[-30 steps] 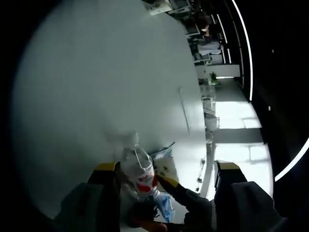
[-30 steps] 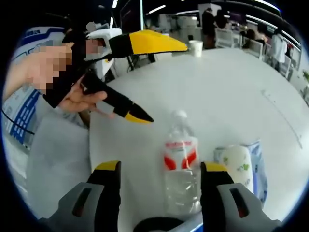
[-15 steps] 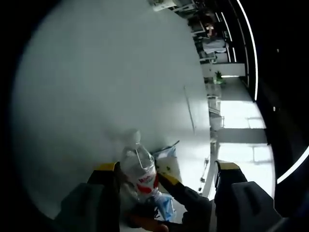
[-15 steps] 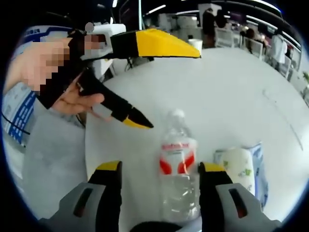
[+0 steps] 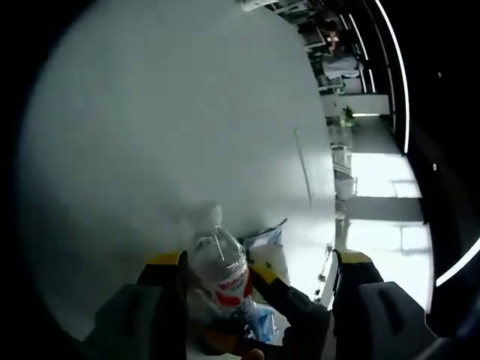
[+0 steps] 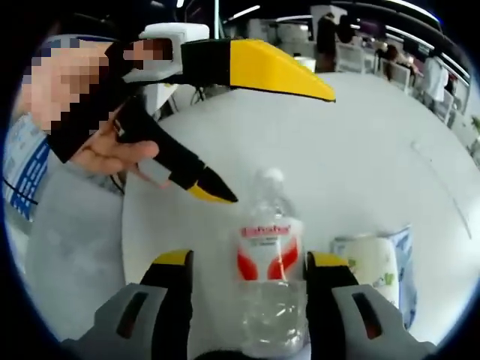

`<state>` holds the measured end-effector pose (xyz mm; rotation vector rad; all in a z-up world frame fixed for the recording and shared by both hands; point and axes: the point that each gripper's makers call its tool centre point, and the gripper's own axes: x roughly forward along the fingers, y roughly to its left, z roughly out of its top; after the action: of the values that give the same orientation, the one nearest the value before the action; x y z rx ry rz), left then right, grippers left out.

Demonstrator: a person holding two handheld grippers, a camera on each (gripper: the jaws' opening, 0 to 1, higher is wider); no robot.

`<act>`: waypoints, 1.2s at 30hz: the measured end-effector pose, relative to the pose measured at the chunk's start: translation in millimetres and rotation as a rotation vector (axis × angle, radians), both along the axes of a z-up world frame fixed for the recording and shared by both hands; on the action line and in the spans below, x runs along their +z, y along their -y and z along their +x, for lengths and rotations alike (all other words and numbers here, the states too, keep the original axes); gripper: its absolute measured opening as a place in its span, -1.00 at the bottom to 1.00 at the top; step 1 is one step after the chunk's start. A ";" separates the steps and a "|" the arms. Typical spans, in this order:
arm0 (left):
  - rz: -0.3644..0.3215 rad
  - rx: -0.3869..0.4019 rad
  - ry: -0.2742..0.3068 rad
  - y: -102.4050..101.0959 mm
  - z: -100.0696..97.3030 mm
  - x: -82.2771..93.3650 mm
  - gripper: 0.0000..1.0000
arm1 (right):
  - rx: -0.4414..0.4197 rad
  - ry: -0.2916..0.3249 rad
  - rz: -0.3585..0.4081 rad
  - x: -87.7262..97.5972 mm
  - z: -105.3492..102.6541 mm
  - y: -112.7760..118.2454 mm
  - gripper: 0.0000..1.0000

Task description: Arrange the tabletop items into an orderly group along one side of the table until the central work area is clear of visible clutter.

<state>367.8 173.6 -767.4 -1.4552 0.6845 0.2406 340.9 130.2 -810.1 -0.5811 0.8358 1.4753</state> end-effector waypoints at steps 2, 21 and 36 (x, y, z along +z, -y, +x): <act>-0.002 0.001 0.001 1.2 1.3 0.5 0.50 | 0.014 0.016 0.002 0.3 -0.3 -0.8 0.14; -0.018 0.012 -0.012 2.7 -2.6 0.6 0.50 | 0.049 0.100 -0.037 -12.3 6.2 -7.7 0.01; -0.018 0.001 -0.031 4.5 -4.8 -4.3 0.47 | 0.078 0.202 -0.004 -15.7 13.8 -9.7 -0.25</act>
<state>363.0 169.1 -771.7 -1.4720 0.7129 0.2586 354.6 139.9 -825.7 -0.7591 0.6646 1.4576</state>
